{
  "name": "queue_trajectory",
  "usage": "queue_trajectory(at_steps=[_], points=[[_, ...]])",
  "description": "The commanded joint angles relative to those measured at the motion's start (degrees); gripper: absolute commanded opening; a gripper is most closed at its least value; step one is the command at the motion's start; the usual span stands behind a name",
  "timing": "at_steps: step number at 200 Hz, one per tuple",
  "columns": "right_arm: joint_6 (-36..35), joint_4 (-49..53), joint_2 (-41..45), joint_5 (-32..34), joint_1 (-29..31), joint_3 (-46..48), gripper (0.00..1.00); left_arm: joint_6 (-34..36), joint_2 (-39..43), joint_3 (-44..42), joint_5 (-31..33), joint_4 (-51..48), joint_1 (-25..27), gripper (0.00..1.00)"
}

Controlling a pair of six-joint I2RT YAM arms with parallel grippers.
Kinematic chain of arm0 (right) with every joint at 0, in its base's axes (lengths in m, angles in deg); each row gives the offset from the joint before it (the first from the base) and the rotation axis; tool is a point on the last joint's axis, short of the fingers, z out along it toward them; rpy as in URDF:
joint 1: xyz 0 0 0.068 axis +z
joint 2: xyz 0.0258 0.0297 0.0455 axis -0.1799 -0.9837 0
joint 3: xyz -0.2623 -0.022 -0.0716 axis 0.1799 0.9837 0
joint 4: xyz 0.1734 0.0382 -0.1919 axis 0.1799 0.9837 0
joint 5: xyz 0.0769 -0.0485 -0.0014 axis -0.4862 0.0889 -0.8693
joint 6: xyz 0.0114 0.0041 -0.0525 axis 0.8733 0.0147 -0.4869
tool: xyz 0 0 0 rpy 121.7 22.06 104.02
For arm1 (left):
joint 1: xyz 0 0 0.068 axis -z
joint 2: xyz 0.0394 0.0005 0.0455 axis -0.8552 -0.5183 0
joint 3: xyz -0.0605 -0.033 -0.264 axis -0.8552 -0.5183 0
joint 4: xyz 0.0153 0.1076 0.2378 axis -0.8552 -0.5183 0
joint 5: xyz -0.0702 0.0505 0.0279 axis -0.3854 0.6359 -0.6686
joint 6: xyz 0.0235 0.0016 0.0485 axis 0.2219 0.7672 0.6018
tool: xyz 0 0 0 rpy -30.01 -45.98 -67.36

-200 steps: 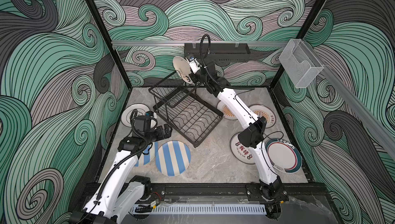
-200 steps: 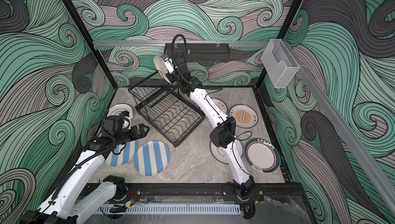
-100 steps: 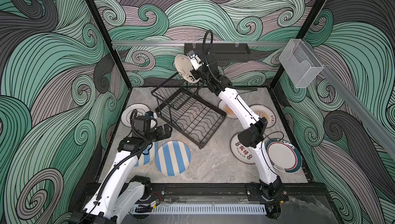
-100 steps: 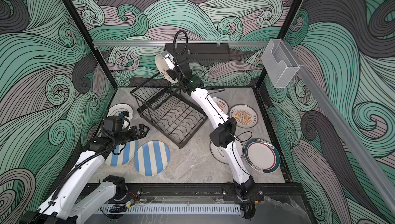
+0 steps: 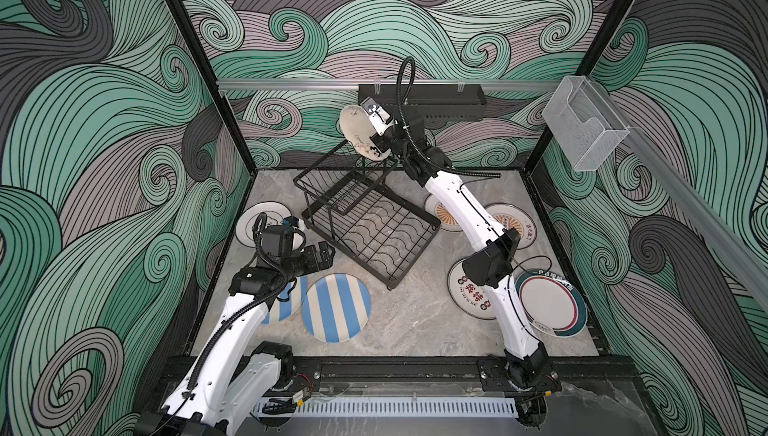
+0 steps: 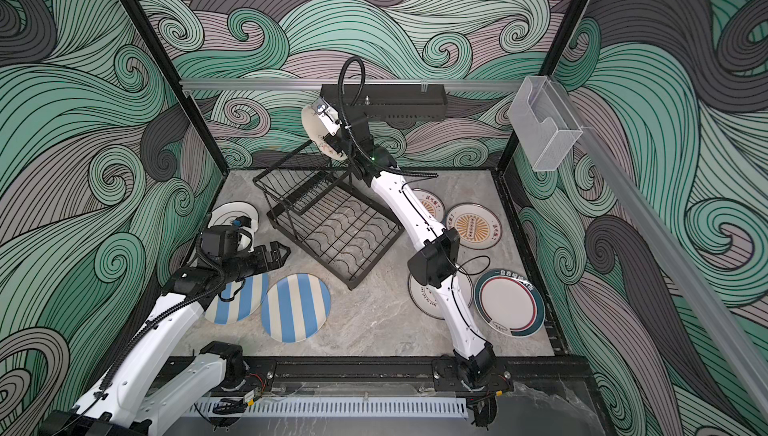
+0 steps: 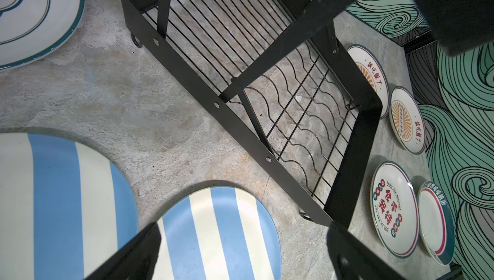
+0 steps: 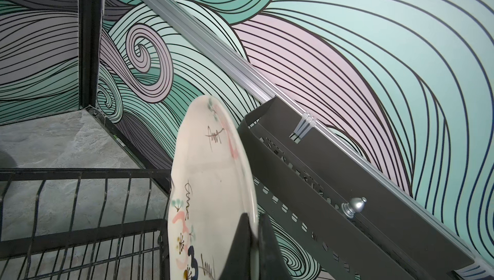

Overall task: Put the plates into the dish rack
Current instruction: 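Lower the cream flower plate into a rack slot with the right gripper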

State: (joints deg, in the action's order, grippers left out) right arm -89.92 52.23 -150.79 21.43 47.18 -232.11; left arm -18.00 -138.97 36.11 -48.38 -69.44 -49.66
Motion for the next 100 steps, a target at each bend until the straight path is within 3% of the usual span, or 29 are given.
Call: queue_trajectory(at_steps=[1, 66, 100], points=[[-0.6, -9.0, 3.8, -1.9, 1.1, -1.9, 0.00, -0.7, 0.1, 0.2, 0.6, -0.3, -0.2, 0.99], [-3.0, -10.0, 5.6, -1.2, 1.1, -0.7, 0.00, -0.7, 0.2, 0.0, 0.5, 0.0, -0.2, 0.99], [-3.8, -12.1, 7.5, -0.8, 1.1, 5.4, 0.00, -0.7, 0.6, -0.2, 0.5, -0.1, -0.2, 0.99]])
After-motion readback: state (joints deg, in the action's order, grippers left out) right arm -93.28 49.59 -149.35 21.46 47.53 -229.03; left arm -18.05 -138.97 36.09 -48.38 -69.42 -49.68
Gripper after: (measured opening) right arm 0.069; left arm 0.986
